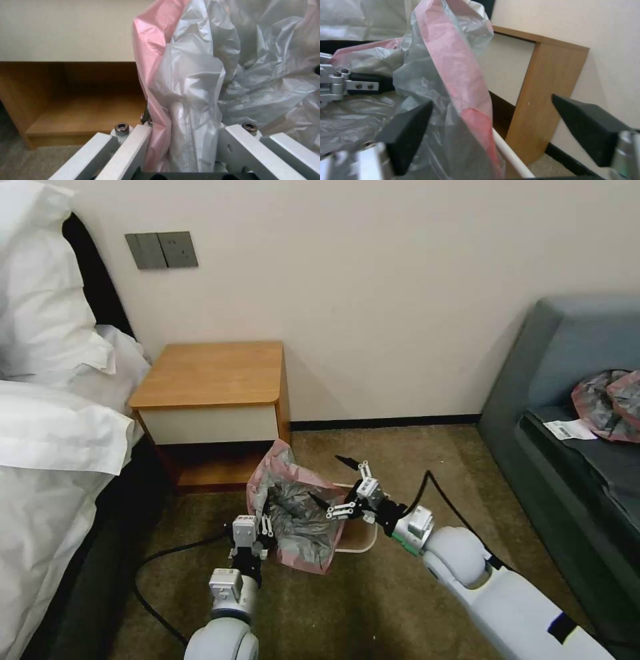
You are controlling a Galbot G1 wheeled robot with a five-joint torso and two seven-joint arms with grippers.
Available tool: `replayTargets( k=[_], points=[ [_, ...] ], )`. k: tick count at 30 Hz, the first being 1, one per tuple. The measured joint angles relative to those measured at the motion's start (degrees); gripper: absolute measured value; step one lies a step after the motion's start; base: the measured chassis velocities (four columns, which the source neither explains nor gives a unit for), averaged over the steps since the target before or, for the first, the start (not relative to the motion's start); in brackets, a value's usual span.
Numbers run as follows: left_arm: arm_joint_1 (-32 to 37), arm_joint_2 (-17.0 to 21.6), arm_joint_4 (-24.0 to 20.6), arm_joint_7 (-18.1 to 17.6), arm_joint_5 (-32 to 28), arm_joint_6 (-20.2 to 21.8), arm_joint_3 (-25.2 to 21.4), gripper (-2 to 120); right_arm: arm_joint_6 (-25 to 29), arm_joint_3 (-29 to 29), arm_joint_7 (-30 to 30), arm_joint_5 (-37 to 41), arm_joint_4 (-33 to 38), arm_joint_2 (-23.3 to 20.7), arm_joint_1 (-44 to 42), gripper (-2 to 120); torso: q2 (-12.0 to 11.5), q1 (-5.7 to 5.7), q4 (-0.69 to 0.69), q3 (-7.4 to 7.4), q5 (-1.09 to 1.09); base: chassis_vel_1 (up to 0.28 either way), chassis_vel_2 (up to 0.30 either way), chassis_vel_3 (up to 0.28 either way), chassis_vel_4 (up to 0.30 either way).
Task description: Pick up the garbage bag from the table and place it over the trash can.
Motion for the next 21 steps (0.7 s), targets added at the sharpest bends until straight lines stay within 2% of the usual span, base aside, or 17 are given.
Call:
replayTargets(
  k=[2, 3, 6, 7, 11, 12, 13, 17, 19, 21],
  points=[
    [0.02, -0.19, 0.23, 0.00, 0.14, -0.14, 0.02, 9, 0.24, 0.06, 0.12, -0.07, 0.09, 0.00, -0.20, 82, 0.00, 0.00, 0.00, 0.00, 0.00, 0.000, 0.000, 0.000, 0.000],
    [0.02, -0.19, 0.23, 0.00, 0.14, -0.14, 0.02, 9, 0.24, 0.06, 0.12, -0.07, 0.09, 0.00, -0.20, 82, 0.00, 0.00, 0.00, 0.00, 0.00, 0.000, 0.000, 0.000, 0.000],
    [0.03, -0.52, 0.56, 0.00, 0.45, -0.30, 0.10, 9, 0.39, 0.54, 0.18, -0.08, 0.91, -0.41, -0.80, 69, 0.00, 0.00, 0.00, -0.01, -0.01, 0.000, 0.000, 0.000, 0.000],
    [0.03, -0.52, 0.56, 0.00, 0.45, -0.30, 0.10, 9, 0.39, 0.54, 0.18, -0.08, 0.91, -0.41, -0.80, 69, 0.00, 0.00, 0.00, -0.01, -0.01, 0.000, 0.000, 0.000, 0.000],
    [0.03, -0.81, 0.84, -0.04, 0.72, -0.38, 0.17, 9, 0.54, 1.21, 0.23, -0.15, 1.66, -0.67, -1.76, 49, 0.00, 0.00, 0.00, -0.01, 0.00, 0.000, 0.000, 0.000, 0.000],
    [0.03, -0.81, 0.84, -0.04, 0.72, -0.38, 0.17, 9, 0.54, 1.21, 0.23, -0.15, 1.66, -0.67, -1.76, 49, 0.00, 0.00, 0.00, -0.01, 0.00, 0.000, 0.000, 0.000, 0.000],
    [0.02, -0.87, 0.89, -0.08, 0.78, -0.46, 0.17, 9, 0.60, 1.27, 0.30, -0.27, 1.75, -0.61, -2.05, 43, 0.00, 0.00, 0.00, 0.00, 0.00, 0.000, 0.000, 0.000, 0.000],
    [0.02, -0.94, 0.89, -0.12, 0.85, -0.57, 0.15, 9, 0.67, 1.21, 0.49, -0.43, 1.81, -0.50, -2.27, 33, 0.00, 0.00, 0.00, -0.01, 0.00, 0.000, 0.000, 0.000, 0.000],
    [0.04, -0.96, 0.89, -0.12, 0.86, -0.58, 0.12, 9, 0.70, 1.07, 0.56, -0.48, 1.88, -0.41, -2.30, 19, 0.00, 0.00, 0.00, 0.00, 0.00, 0.000, 0.000, 0.000, 0.000],
    [0.04, -0.96, 0.89, -0.12, 0.86, -0.58, 0.12, 9, 0.70, 1.06, 0.57, -0.48, 1.89, -0.40, -2.30, 19, 0.00, 0.00, 0.00, 0.00, 0.00, 0.000, 0.000, 0.000, 0.000]
  ],
)
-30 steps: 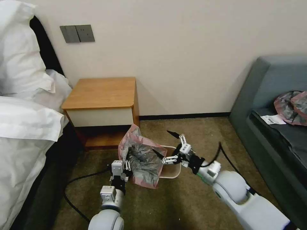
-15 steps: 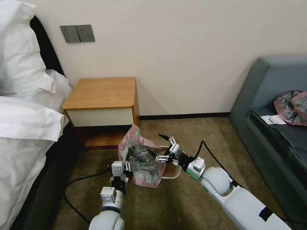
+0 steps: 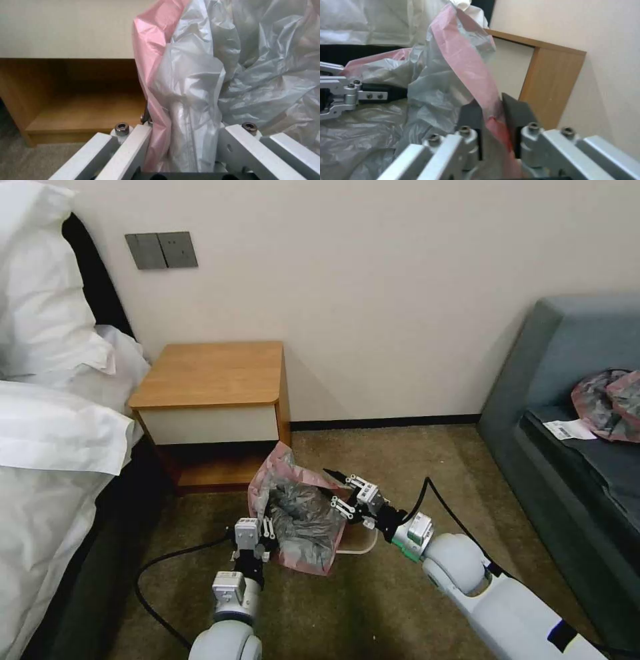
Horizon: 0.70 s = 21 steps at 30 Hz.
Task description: Pick up the garbage bag from the table and place it over the trash can.
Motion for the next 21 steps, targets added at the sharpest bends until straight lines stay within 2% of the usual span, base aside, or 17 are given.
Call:
replayTargets(
  k=[1, 3, 5, 13, 21],
  points=[
    [0.01, 0.00, -0.02, 0.12, 0.00, 0.00, -0.11, 9, 0.01, -0.06, 0.21, -0.01, 0.09, 0.04, 0.04, 11, 0.00, 0.00, 0.00, 0.00, 0.00, 0.000, 0.000, 0.000, 0.000],
    [0.01, 0.00, -0.02, 0.16, 0.00, 0.00, -0.13, 9, 0.01, -0.07, 0.32, -0.01, 0.13, 0.05, 0.05, 9, 0.00, -0.01, 0.00, 0.00, 0.00, 0.000, 0.000, 0.000, 0.000],
    [-0.03, -0.01, -0.03, 0.25, 0.00, 0.00, -0.17, 9, 0.08, -0.09, 0.73, 0.00, 0.29, 0.05, 0.06, 0, 0.00, 0.00, 0.00, 0.00, 0.00, 0.000, 0.000, 0.000, 0.000],
    [-0.10, -0.01, 0.13, 0.31, 0.06, -0.42, -0.30, 9, 0.09, 0.42, 0.98, 0.03, 0.87, -0.07, 0.23, 0, 0.00, 0.00, 0.00, 0.00, 0.00, 0.000, 0.000, 0.000, 0.000],
    [1.56, 0.03, 0.48, 0.46, -0.12, -4.04, -1.82, 9, 0.22, 3.35, 1.16, 0.85, 1.38, -0.78, 0.29, 0, 0.00, 0.00, 0.00, 0.00, 0.00, 0.000, 0.000, 0.000, 0.000]
  ],
)
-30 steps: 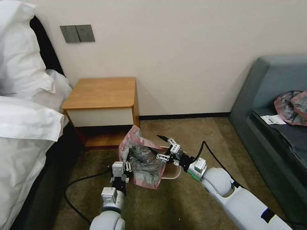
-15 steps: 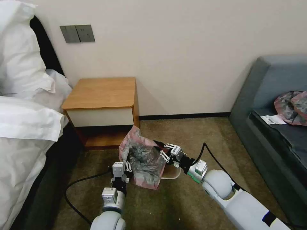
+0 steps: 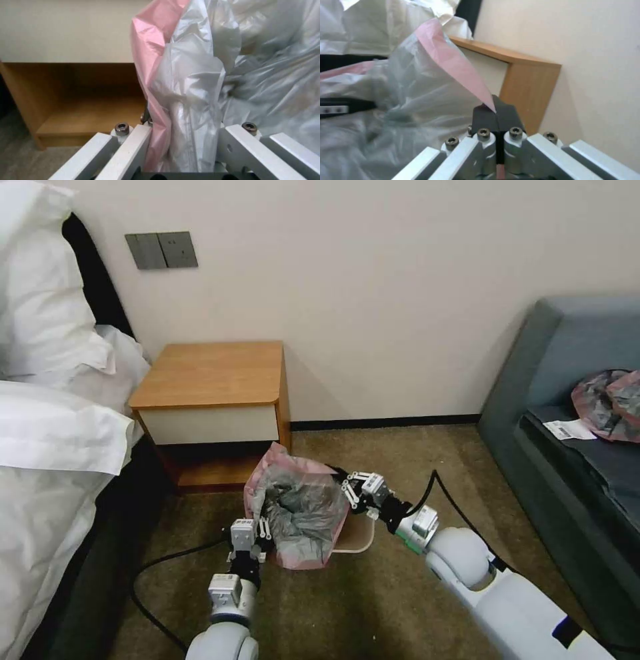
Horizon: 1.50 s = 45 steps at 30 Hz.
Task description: Pick up the garbage bag from the table and place it over the trash can.
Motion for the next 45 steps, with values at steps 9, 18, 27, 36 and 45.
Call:
replayTargets(
  k=[9, 18, 27, 36, 45],
  points=[
    [1.64, 1.43, -1.16, 0.64, -1.87, -2.82, -0.68, 9, 0.62, 3.24, -0.47, 0.61, 0.51, -1.52, -1.58, 0, 0.00, 0.00, 0.01, 0.00, 0.00, 0.000, 0.000, 0.000, 0.000],
    [1.93, 1.85, -4.17, 1.27, -6.36, -3.10, -1.03, 9, 1.74, 7.25, -1.70, 1.03, 1.06, -4.30, -5.11, 0, 0.00, 0.00, 0.00, 0.00, 0.00, 0.000, 0.000, 0.000, 0.000],
    [2.12, 1.88, -6.05, 1.51, -12.52, -1.71, -0.51, 9, 2.36, 9.65, -3.05, 1.17, 1.08, -5.33, -7.09, 0, 0.00, 0.00, 0.00, 0.00, 0.00, 0.000, 0.000, 0.000, 0.000],
    [1.88, 2.23, -9.92, 0.52, -25.35, 3.41, -0.05, 9, 3.07, 11.44, -5.20, 1.10, 0.26, -5.29, -8.63, 0, 0.00, 0.00, 0.00, 0.00, 0.00, 0.000, 0.000, 0.000, 0.000],
    [0.74, 1.97, -10.01, -1.33, -28.13, 5.10, -0.20, 9, 3.80, 12.81, -5.81, 0.41, 1.23, -4.37, -10.12, 10, 0.00, 0.00, 0.00, 0.00, 0.00, 0.000, 0.000, 0.000, 0.000]
  ],
)
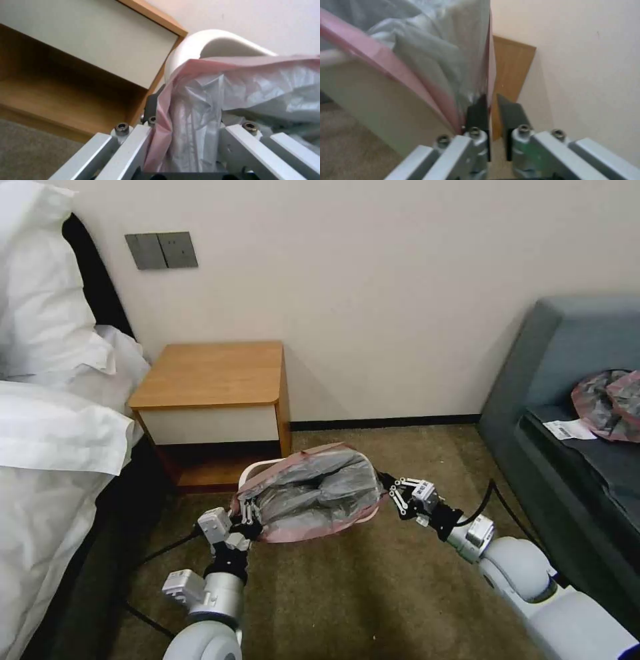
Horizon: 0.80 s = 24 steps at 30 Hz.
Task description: Pick up the garbage bag from the table and place it over the trash can.
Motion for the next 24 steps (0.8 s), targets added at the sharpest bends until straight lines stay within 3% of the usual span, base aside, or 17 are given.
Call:
replayTargets(
  k=[3, 7, 16, 19, 21, 24],
  points=[
    [-0.28, -0.03, 0.40, -0.32, 0.14, 0.17, -0.05, 9, 0.21, 0.56, -0.01, -0.08, 0.71, 0.16, -0.53, 15, 0.00, 0.00, 0.00, 0.00, -0.01, 0.000, 0.000, 0.000, 0.000],
    [-1.40, -0.17, 2.18, -2.32, 1.37, 0.84, -0.65, 9, 1.91, 3.50, -0.84, -0.92, 3.71, 1.08, -3.18, 38, 0.00, 0.00, 0.00, 0.00, -0.01, 0.000, 0.000, 0.000, 0.000],
    [-1.93, -0.31, 4.31, -3.20, 4.85, 1.10, -1.60, 9, 4.04, 7.61, -2.44, -1.86, 7.16, 2.56, -5.16, 65, 0.00, 0.00, 0.00, 0.00, -0.01, 0.000, 0.000, 0.000, 0.000],
    [-1.92, 0.04, 5.67, -2.65, 8.92, 0.50, -1.79, 9, 6.43, 9.68, -3.26, -3.13, 8.86, 3.33, -5.59, 80, 0.00, 0.00, -0.01, 0.00, -0.01, 0.000, 0.000, 0.000, 0.000],
    [-1.94, 0.10, 6.05, -2.09, 10.79, -0.05, -1.80, 9, 7.16, 9.70, -3.25, -4.01, 9.35, 3.38, -5.53, 84, 0.00, 0.00, -0.01, 0.00, -0.01, 0.000, 0.000, 0.000, 0.000],
    [-2.26, 0.19, 6.91, 0.01, 16.30, -2.06, -1.60, 9, 8.78, 6.05, -1.40, -8.12, 10.61, 2.91, -3.64, 97, 0.00, 0.00, 0.00, 0.00, 0.00, 0.000, 0.000, 0.000, 0.000]
  ],
)
